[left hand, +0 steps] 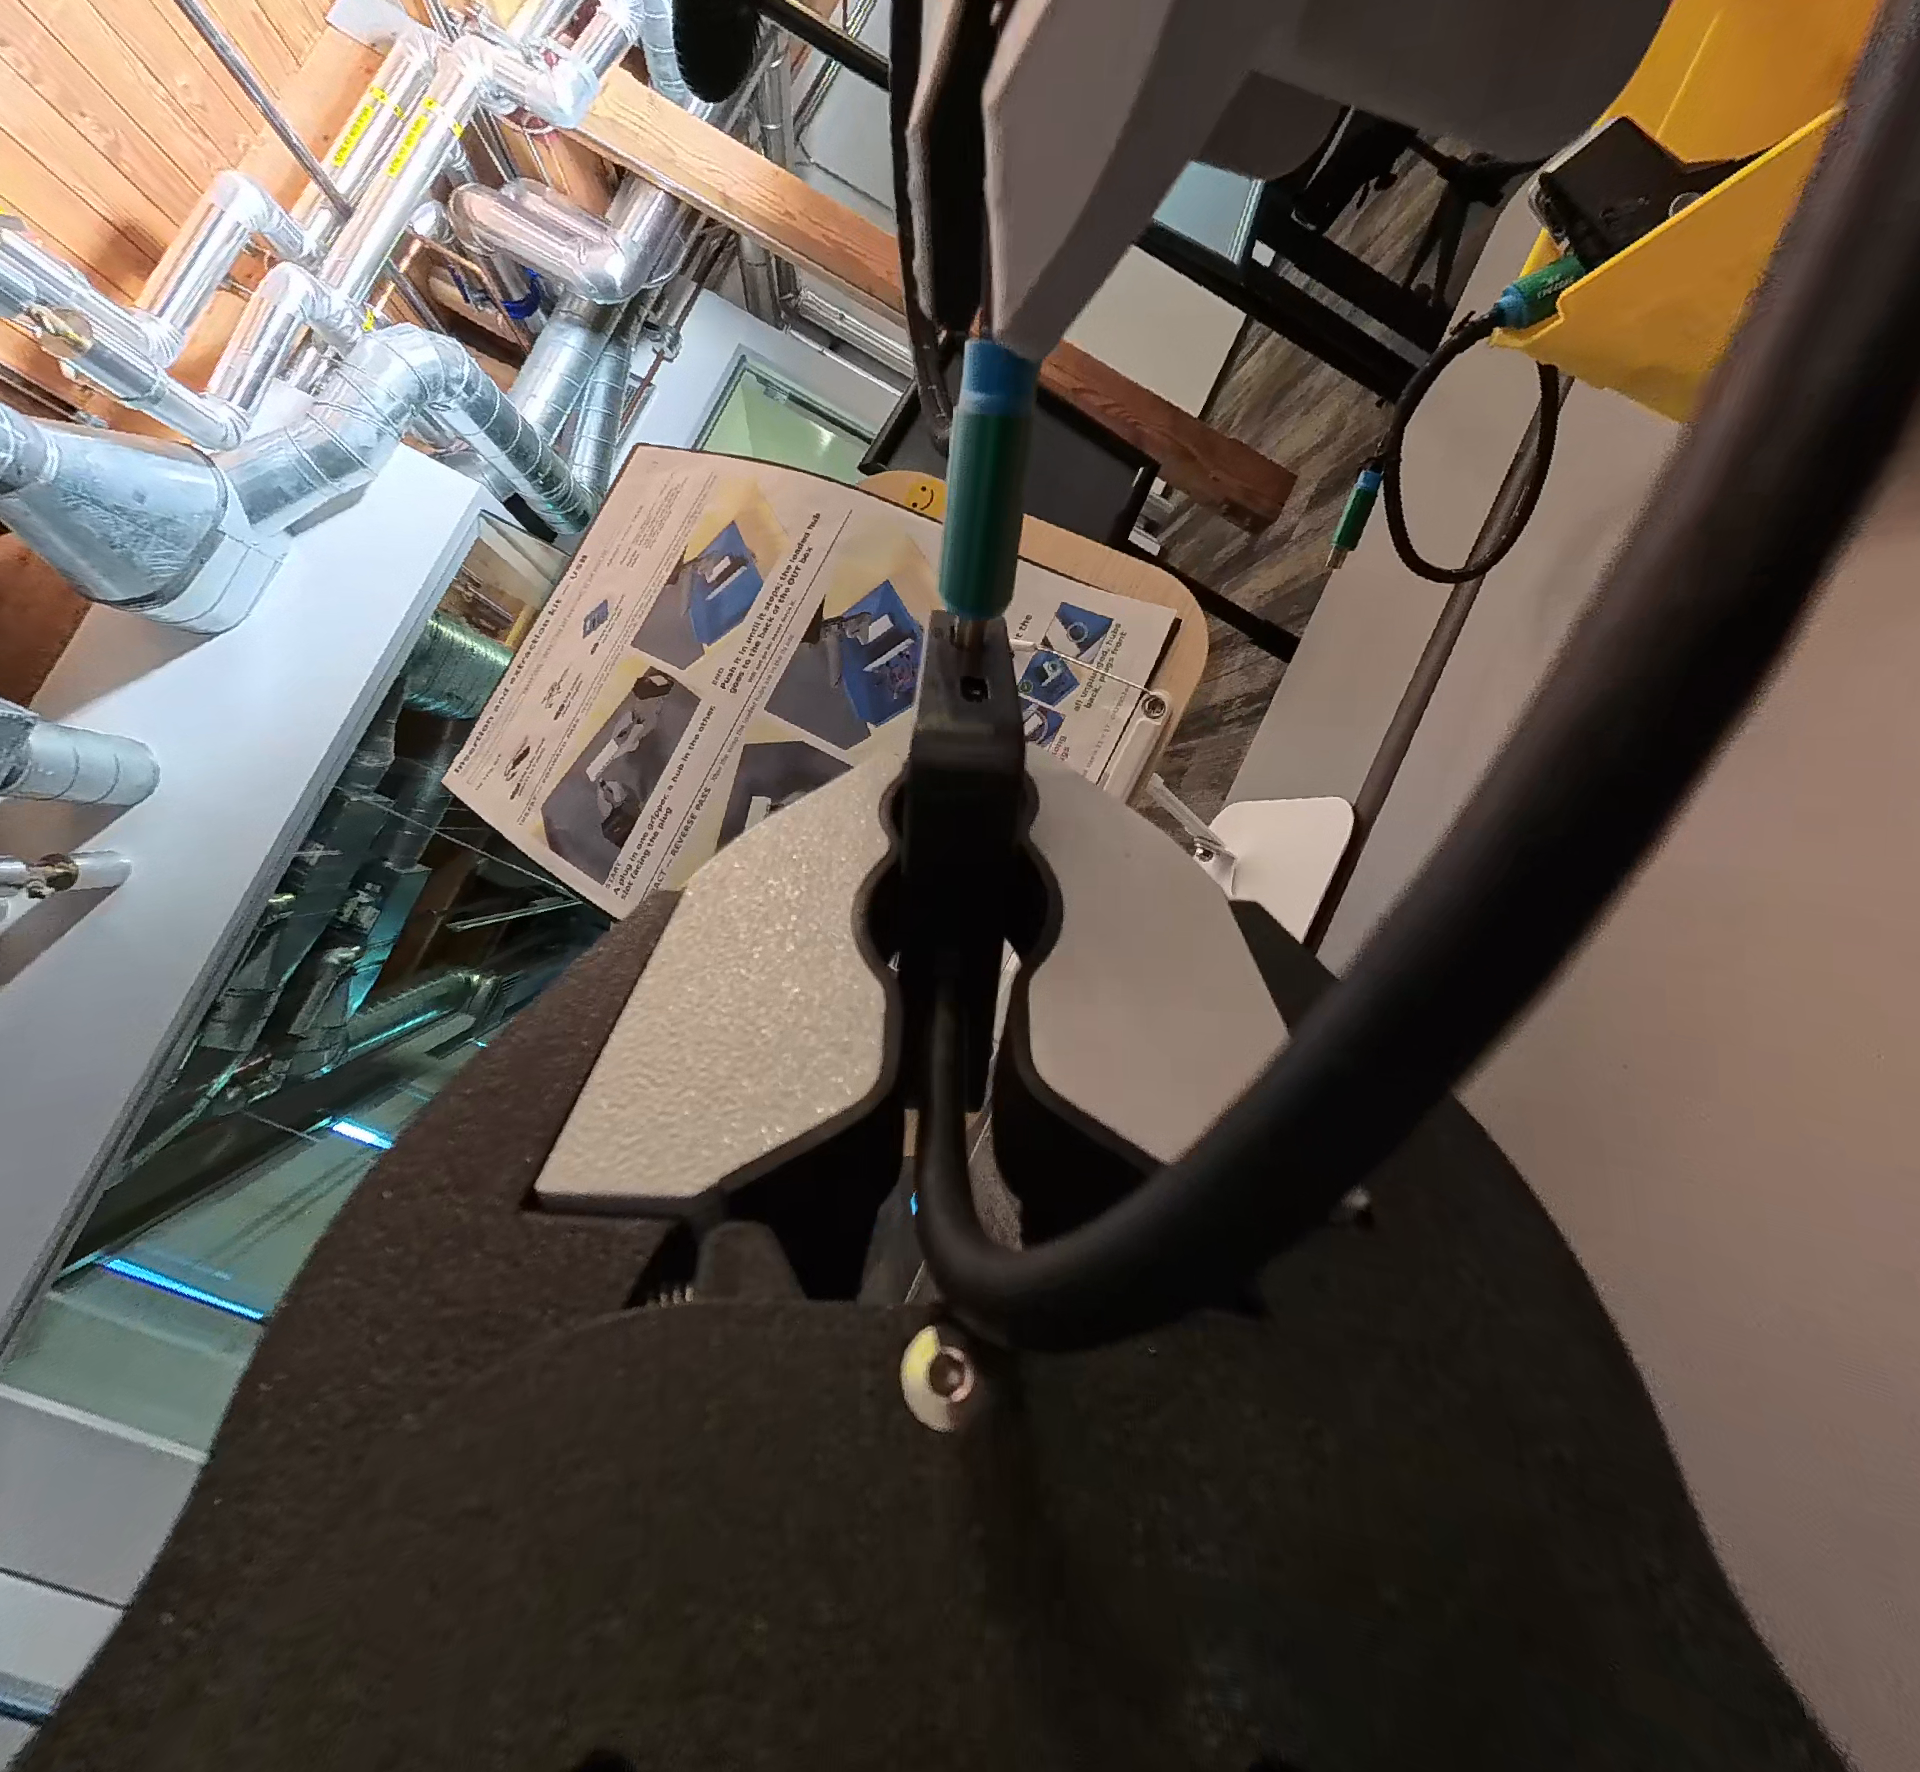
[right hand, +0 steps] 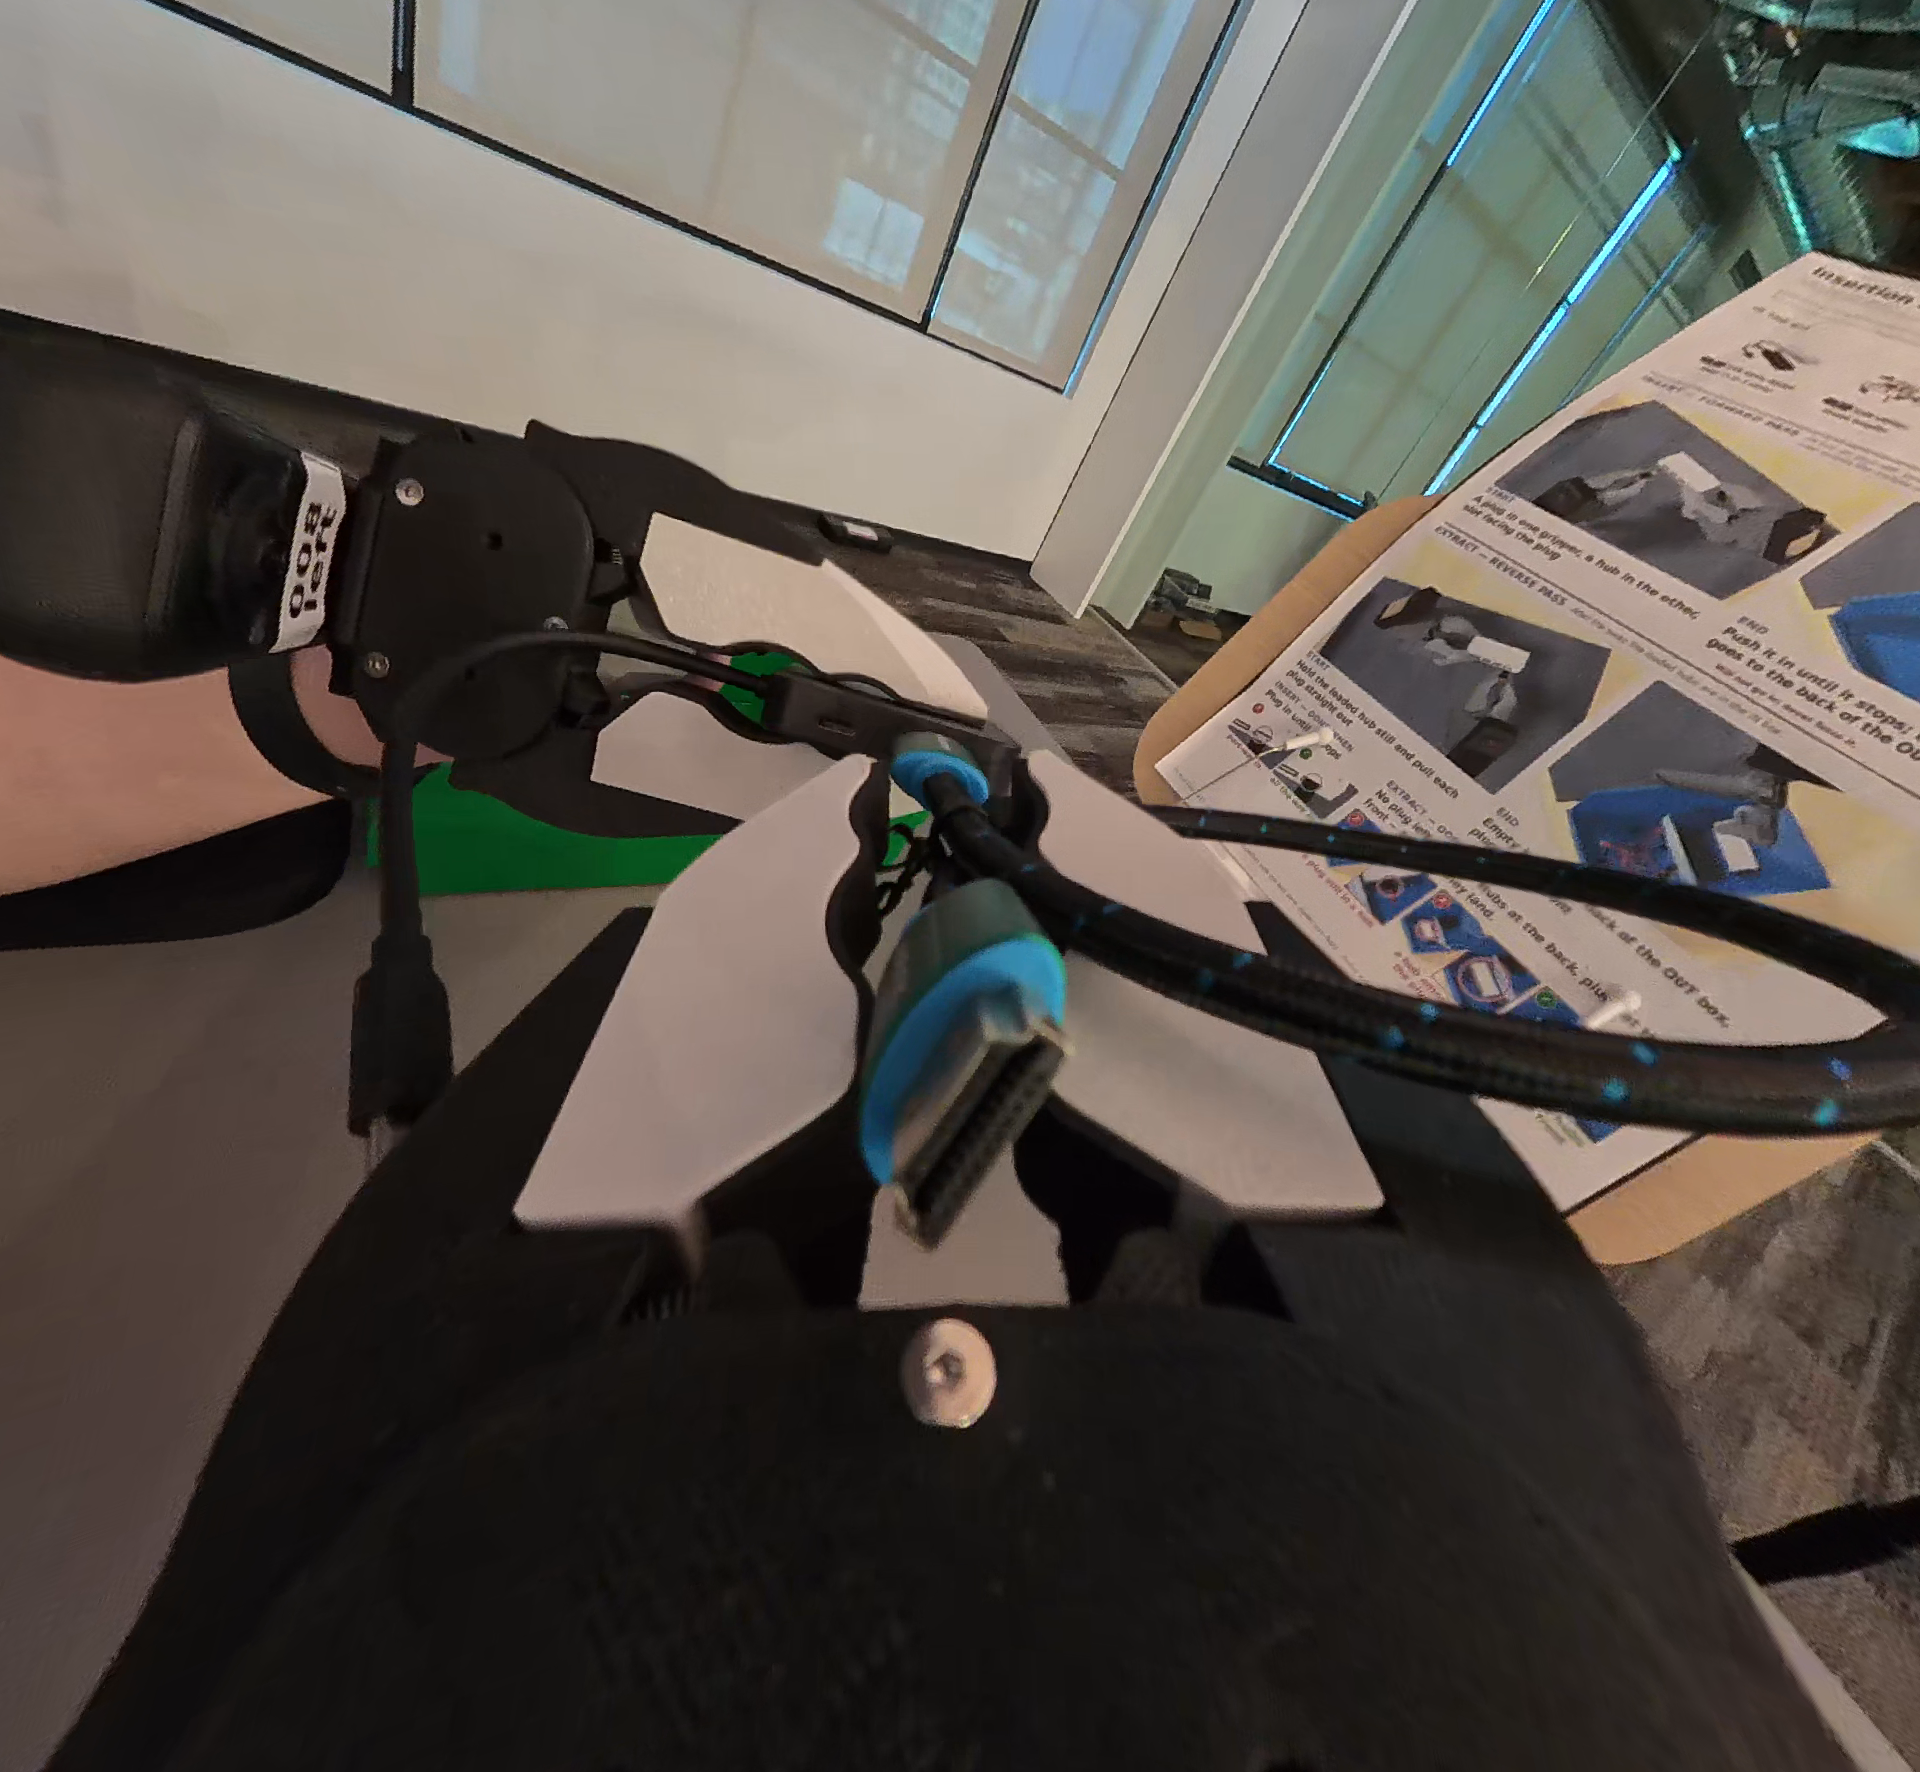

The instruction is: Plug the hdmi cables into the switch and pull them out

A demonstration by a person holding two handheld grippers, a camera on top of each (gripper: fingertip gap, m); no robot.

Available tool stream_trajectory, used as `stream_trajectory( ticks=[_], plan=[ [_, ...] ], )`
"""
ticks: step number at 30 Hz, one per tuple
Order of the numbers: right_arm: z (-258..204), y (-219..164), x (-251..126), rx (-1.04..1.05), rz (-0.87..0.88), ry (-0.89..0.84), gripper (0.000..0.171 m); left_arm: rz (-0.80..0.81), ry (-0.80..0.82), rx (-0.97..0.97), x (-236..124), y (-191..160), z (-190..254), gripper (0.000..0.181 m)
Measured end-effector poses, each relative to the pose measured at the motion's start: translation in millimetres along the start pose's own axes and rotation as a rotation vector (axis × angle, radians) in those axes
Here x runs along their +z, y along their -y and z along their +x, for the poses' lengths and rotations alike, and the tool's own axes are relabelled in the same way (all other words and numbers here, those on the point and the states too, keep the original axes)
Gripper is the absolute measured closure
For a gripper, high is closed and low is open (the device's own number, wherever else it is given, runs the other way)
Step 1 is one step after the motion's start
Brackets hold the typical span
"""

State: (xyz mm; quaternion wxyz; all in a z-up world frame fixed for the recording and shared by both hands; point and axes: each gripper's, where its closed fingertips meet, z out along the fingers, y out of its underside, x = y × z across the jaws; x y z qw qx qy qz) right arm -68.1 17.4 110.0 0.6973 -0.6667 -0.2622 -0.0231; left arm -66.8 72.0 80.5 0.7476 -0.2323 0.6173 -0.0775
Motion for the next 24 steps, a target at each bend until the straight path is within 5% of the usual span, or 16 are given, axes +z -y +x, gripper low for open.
stream_trajectory(
  ticks=[24],
  plan=[
    [-7.5, 4.9, 8.6, 0.027, -0.118, -0.165, 0.148, 0.099, -0.055, -0.087, -4.3, -2.5, -0.3, 0.168]
  ],
)
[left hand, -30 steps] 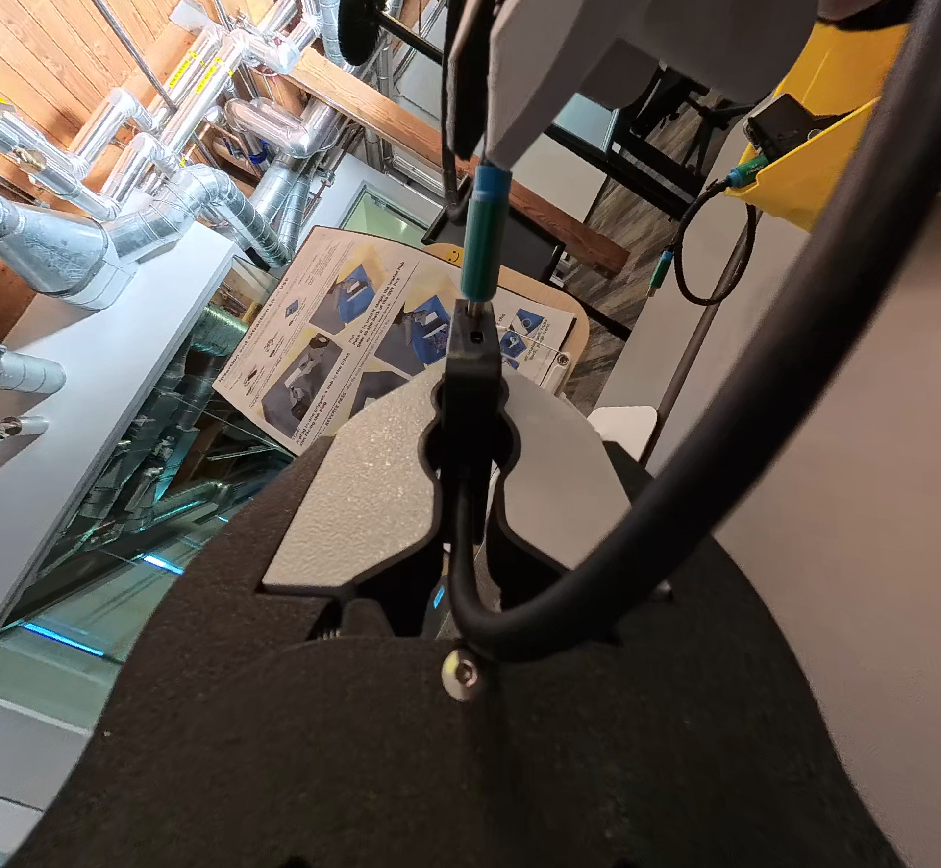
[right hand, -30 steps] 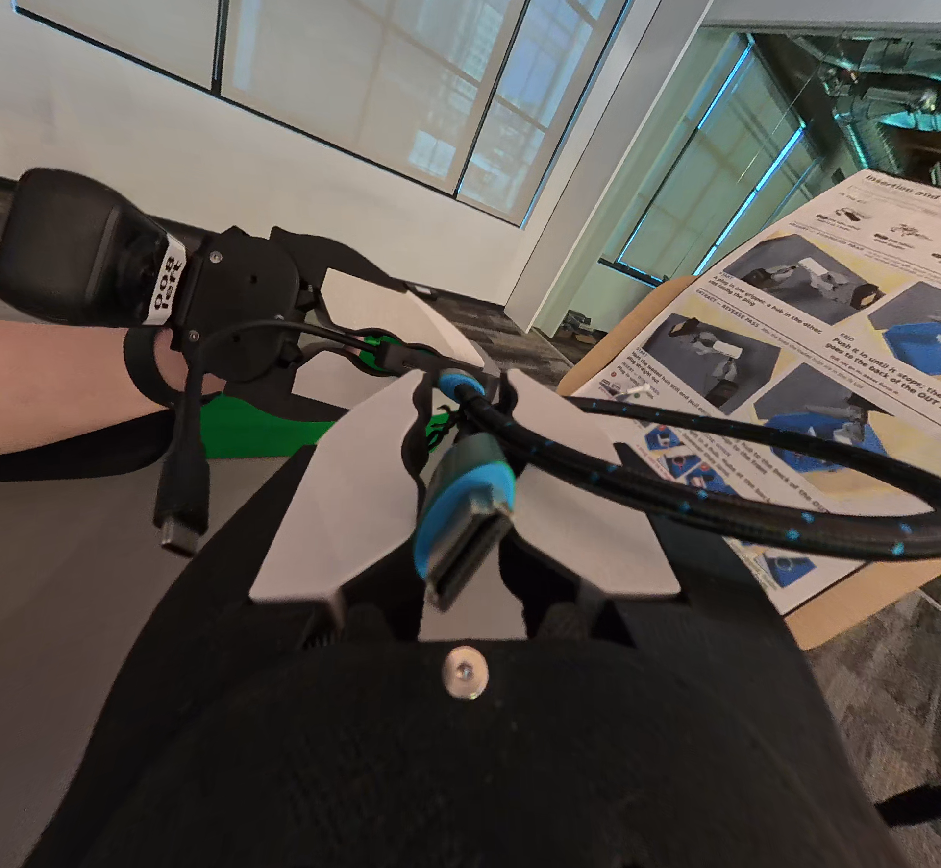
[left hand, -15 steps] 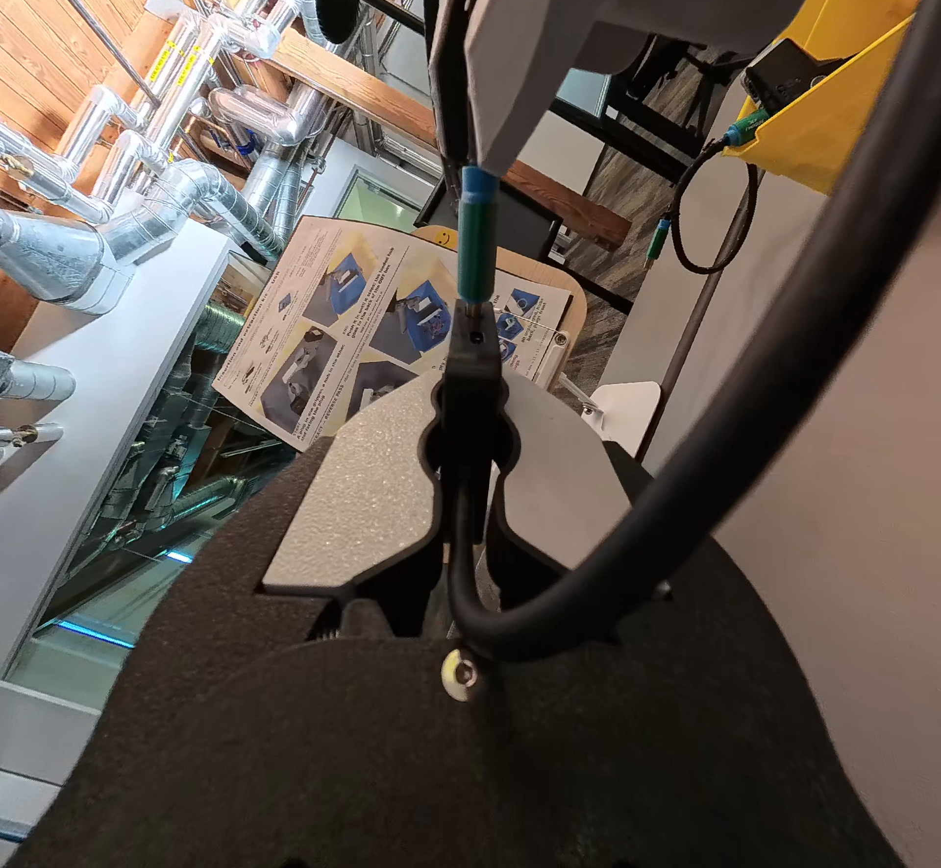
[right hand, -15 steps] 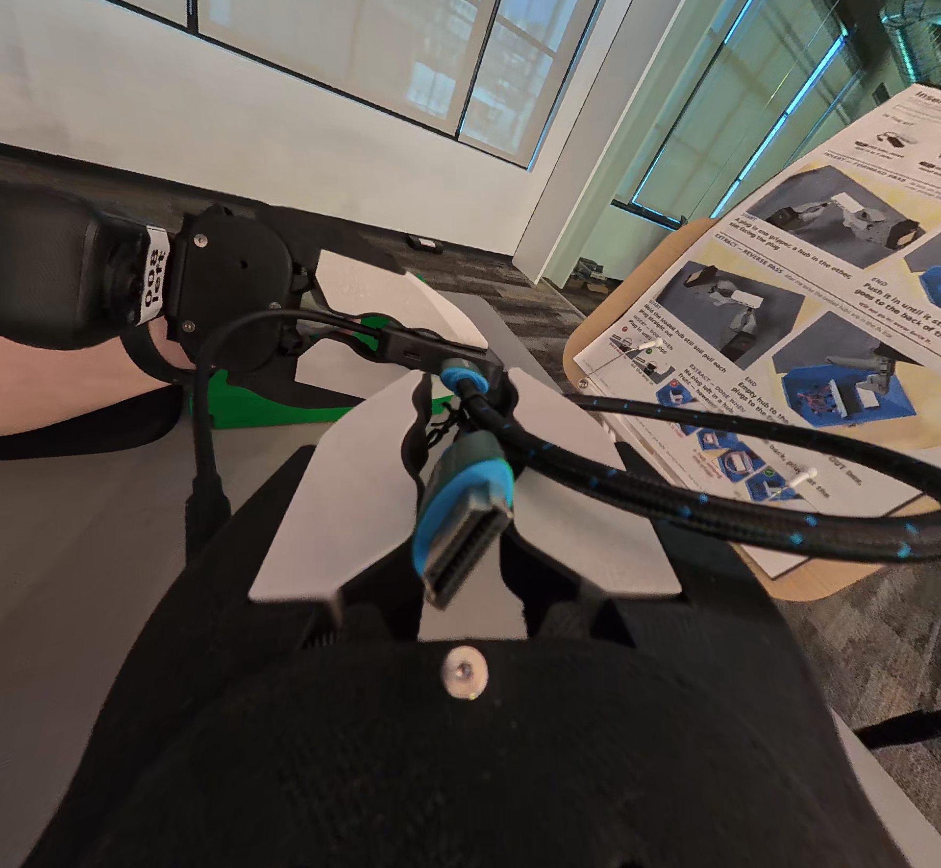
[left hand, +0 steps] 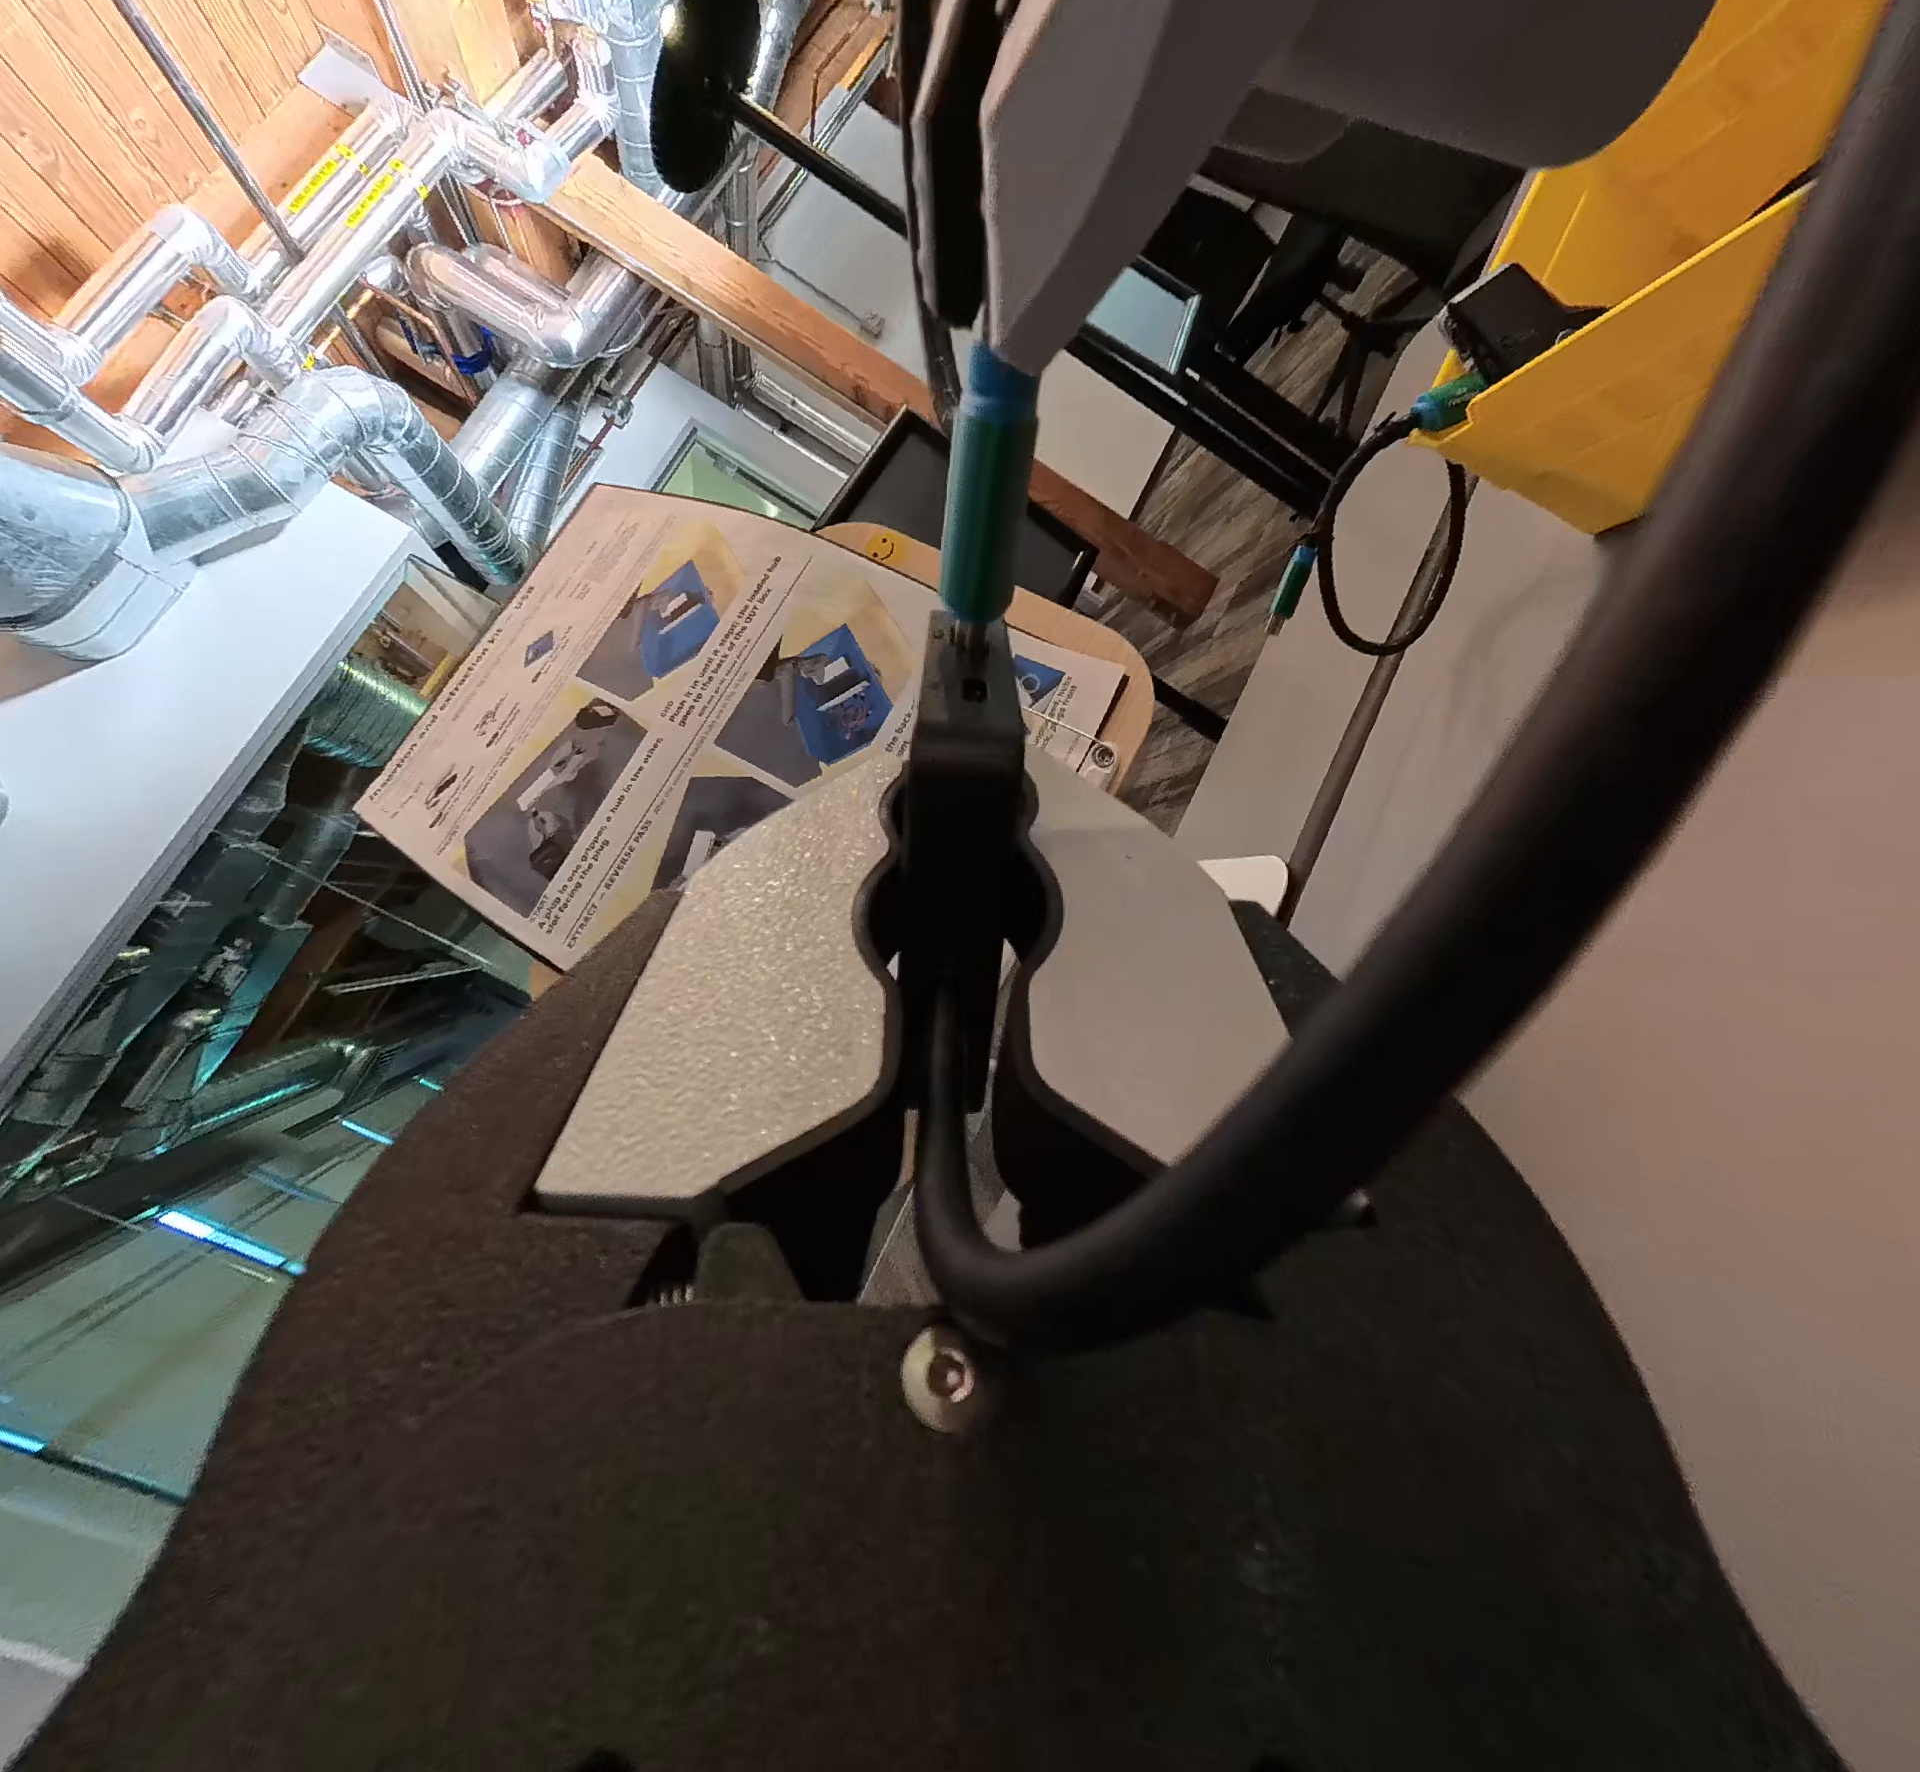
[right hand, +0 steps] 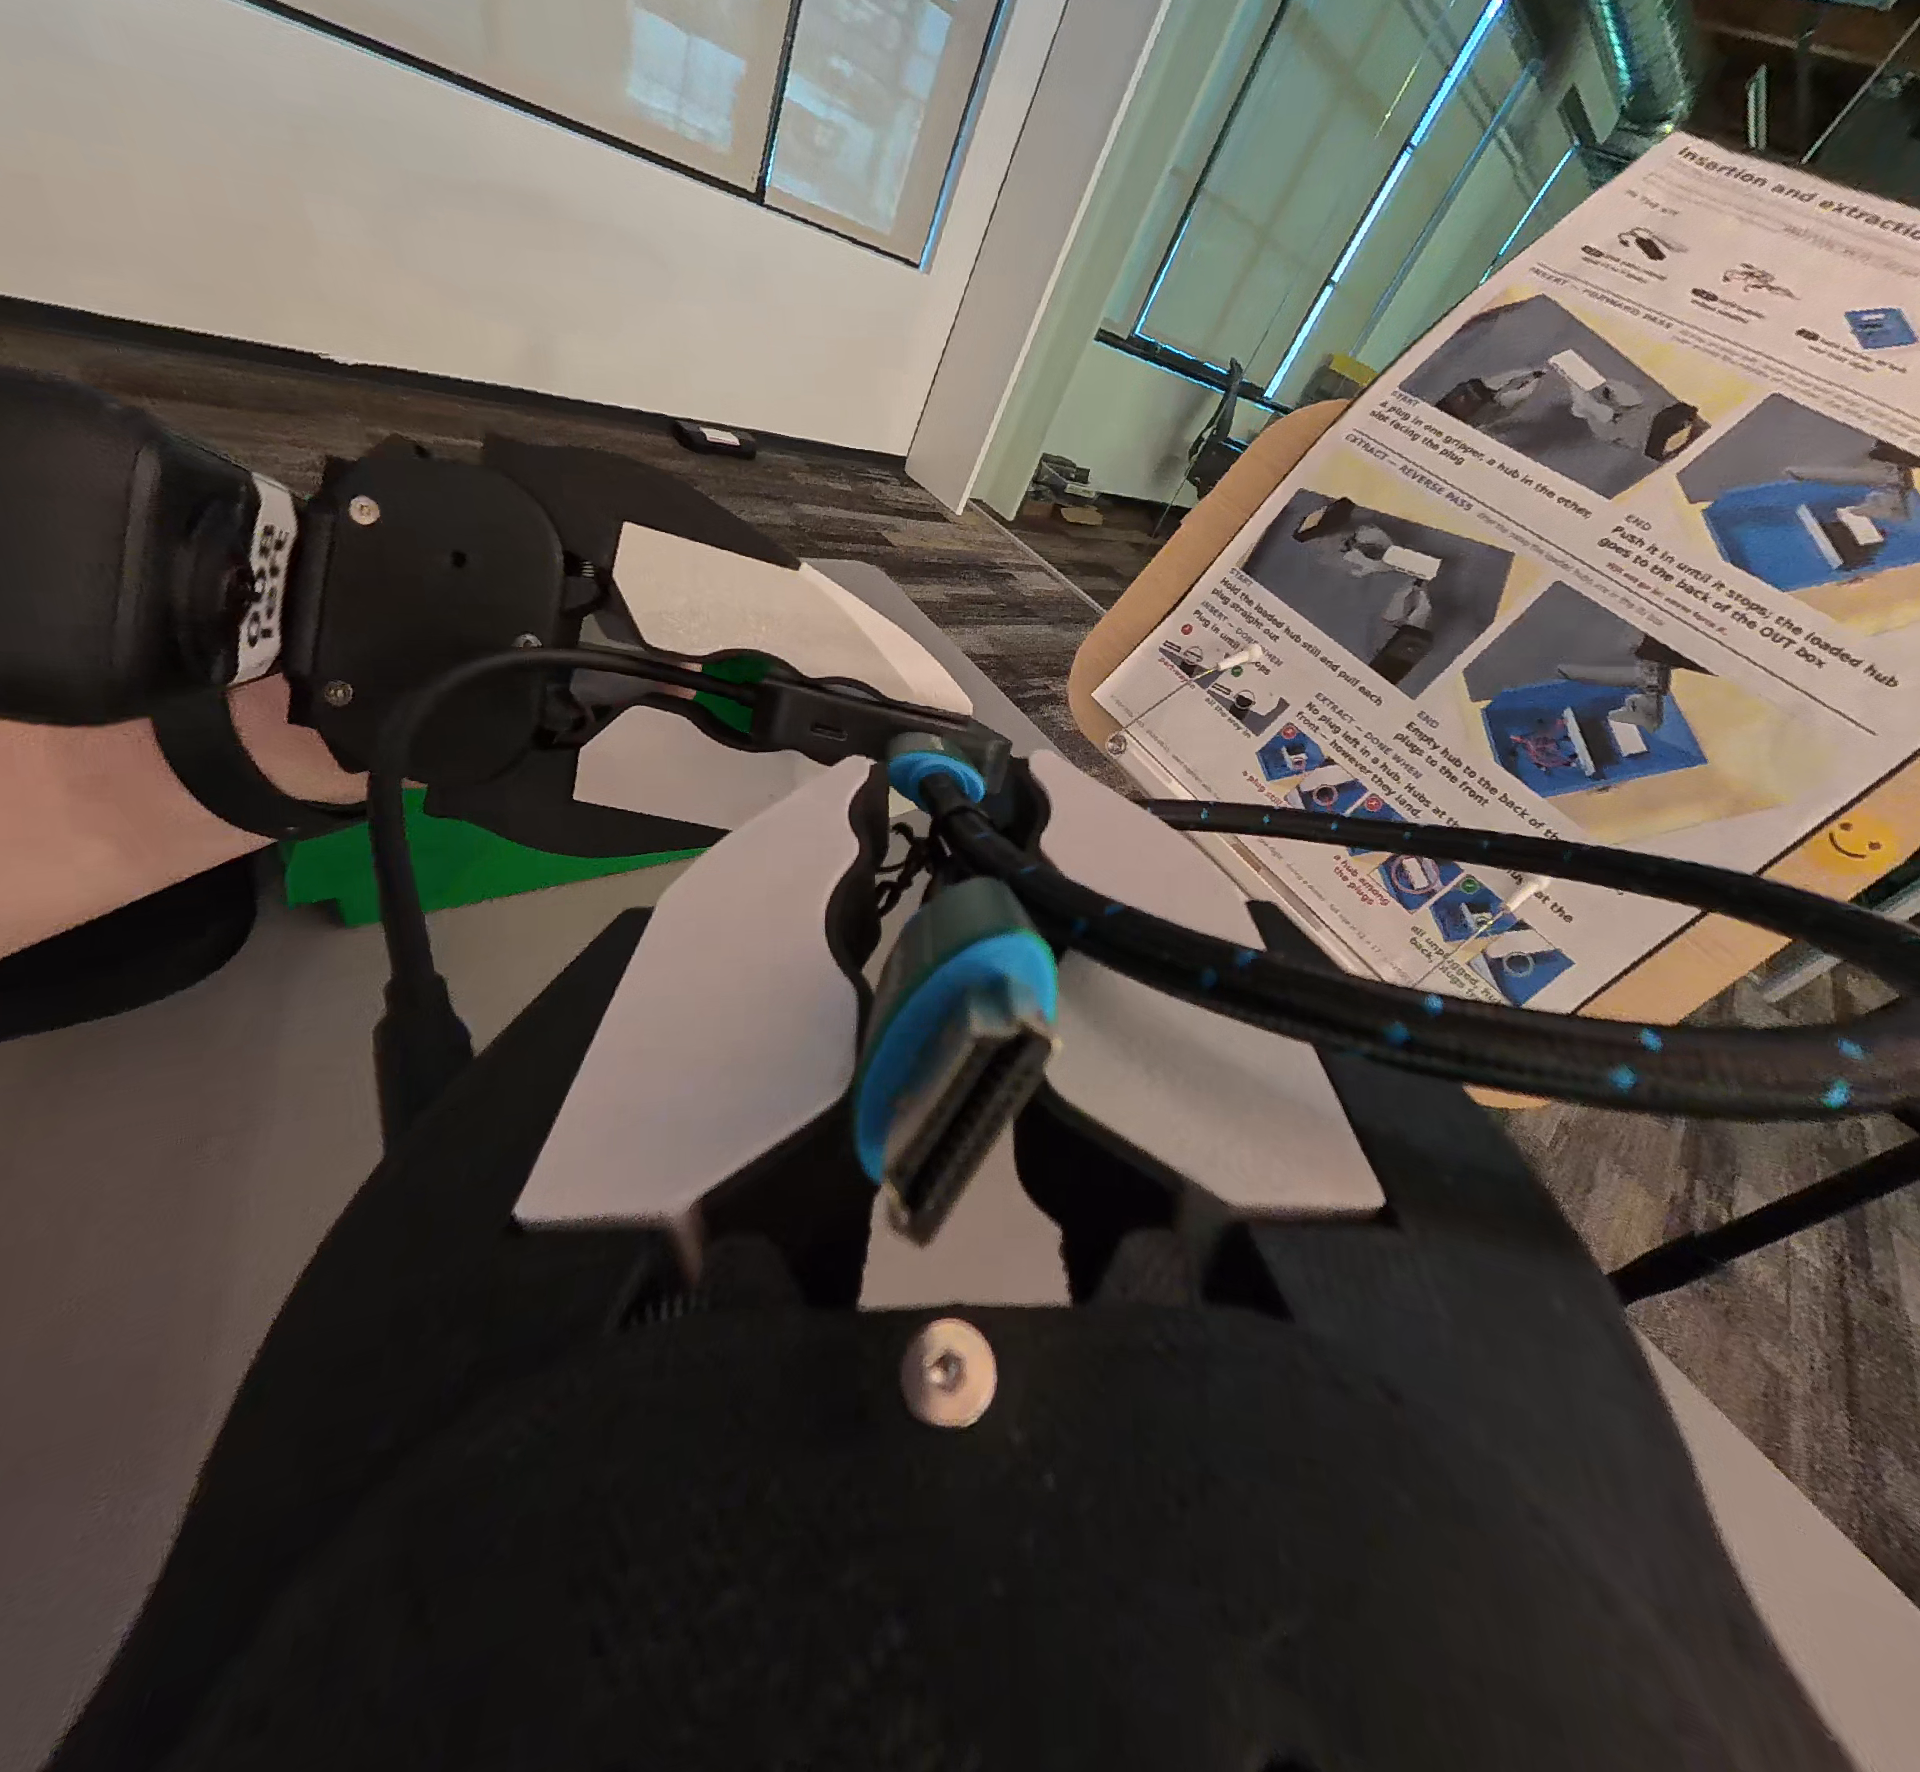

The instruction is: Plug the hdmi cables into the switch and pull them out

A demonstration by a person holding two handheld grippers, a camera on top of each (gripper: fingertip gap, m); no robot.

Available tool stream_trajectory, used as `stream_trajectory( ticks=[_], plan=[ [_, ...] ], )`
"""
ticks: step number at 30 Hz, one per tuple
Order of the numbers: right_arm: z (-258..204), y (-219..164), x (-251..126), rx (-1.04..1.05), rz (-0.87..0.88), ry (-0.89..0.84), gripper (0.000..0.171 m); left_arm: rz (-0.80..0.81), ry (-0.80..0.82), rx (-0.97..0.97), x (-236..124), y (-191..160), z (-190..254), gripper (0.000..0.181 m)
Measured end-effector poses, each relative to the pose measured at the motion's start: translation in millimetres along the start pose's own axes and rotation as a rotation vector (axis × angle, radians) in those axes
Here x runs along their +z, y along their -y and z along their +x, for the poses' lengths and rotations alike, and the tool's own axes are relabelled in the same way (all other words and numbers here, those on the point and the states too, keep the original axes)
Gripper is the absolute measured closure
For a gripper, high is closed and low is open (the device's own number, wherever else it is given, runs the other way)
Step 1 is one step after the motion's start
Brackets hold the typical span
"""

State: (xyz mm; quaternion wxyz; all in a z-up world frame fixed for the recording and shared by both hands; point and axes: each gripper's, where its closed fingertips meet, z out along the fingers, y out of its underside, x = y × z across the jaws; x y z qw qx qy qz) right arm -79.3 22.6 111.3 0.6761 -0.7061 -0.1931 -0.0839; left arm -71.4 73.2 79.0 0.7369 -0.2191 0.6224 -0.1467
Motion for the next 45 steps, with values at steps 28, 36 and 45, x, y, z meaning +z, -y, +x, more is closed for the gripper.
stream_trajectory(
  ticks=[28, 36, 45],
  plan=[
    [-5.2, 4.9, -3.8, 0.032, -0.003, 0.037, 0.143, 0.028, 0.015, 0.029, -4.7, 5.7, -2.5, 0.168],
    [-3.0, 4.3, -3.7, 0.055, 0.011, 0.06, 0.141, 0.035, 0.031, 0.054, -5.7, 8.7, -3.8, 0.168],
    [7.1, 2.8, -7.8, 0.112, 0.008, 0.061, 0.133, 0.03, 0.074, 0.117, -6.4, 14.4, -5.6, 0.168]
  ],
)
